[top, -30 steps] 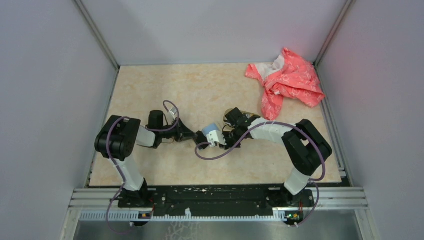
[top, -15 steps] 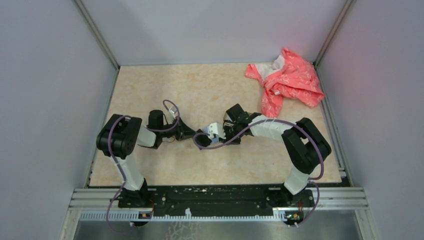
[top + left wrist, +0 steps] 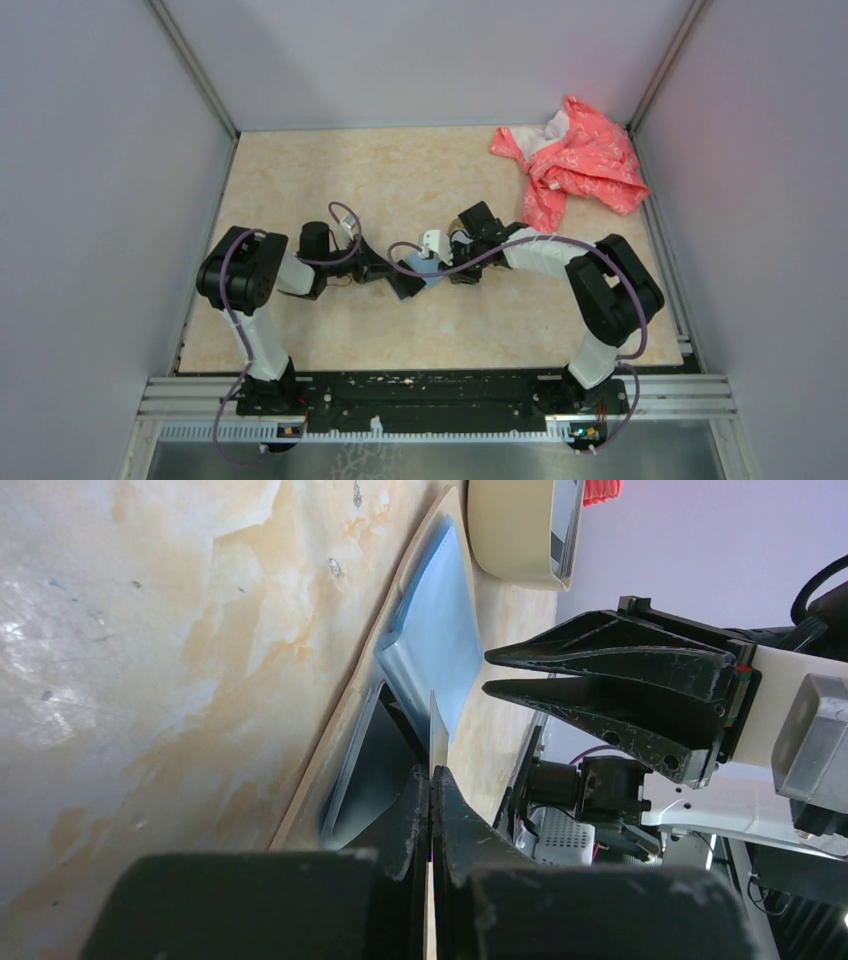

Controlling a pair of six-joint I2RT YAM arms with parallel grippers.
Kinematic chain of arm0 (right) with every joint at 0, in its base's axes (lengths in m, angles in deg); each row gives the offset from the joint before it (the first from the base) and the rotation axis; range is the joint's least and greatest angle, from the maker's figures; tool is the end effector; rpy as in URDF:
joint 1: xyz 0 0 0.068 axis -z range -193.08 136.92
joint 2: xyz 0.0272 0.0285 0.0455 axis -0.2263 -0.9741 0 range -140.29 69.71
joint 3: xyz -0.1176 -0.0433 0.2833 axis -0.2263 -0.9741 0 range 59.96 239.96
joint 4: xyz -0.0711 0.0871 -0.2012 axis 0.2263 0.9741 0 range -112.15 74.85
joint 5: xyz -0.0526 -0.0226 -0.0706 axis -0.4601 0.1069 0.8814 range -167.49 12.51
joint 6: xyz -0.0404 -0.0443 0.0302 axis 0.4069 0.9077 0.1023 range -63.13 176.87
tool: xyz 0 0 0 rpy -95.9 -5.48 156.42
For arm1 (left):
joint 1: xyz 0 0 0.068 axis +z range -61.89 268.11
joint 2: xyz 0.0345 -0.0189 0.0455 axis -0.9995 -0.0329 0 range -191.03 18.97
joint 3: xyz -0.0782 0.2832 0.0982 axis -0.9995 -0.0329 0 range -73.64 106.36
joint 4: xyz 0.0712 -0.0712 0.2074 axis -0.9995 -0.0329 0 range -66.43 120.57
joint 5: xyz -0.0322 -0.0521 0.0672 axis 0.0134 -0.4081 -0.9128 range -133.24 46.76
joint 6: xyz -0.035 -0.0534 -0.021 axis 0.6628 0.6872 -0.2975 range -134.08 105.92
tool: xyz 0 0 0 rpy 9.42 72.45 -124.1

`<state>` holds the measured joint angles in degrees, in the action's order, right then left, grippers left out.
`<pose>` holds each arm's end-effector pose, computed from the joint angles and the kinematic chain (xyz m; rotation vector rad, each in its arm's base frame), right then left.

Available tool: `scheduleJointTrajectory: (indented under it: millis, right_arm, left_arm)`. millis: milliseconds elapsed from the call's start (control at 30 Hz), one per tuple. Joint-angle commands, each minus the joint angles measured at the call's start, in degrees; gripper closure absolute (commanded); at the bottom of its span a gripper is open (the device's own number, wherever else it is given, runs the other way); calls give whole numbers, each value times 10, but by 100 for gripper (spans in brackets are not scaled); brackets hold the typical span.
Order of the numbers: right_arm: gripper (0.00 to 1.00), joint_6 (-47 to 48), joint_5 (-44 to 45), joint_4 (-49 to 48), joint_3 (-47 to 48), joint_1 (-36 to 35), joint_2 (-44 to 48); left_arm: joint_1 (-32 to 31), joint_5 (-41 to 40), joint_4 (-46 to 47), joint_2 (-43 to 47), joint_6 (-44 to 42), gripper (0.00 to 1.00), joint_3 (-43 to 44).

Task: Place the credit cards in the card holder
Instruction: Insert the credit card into the card holder.

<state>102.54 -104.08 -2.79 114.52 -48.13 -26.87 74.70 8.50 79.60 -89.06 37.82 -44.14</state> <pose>0.2404 0.1979 0.2094 -1.7713 1.8465 0.5407 0.2896 -0.1124 0.1523 -0.1375 2.2804 -1.5895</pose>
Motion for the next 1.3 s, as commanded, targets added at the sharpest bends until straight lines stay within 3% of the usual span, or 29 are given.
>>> scheduleJointTrajectory:
  millis: [0,433,1267]
  right_arm:
    - [75,-44,7,-53,8,3,-9]
    - [75,-87,43,-79,11,3,-21]
    - [76,-93,44,-82,11,2,-19]
  left_arm:
    - [-6,-18,1,-3,-4,100,-3]
    - [-17,-49,-76,1,-24,100,19]
    - [-23,-52,-89,-32,-18,100,54]
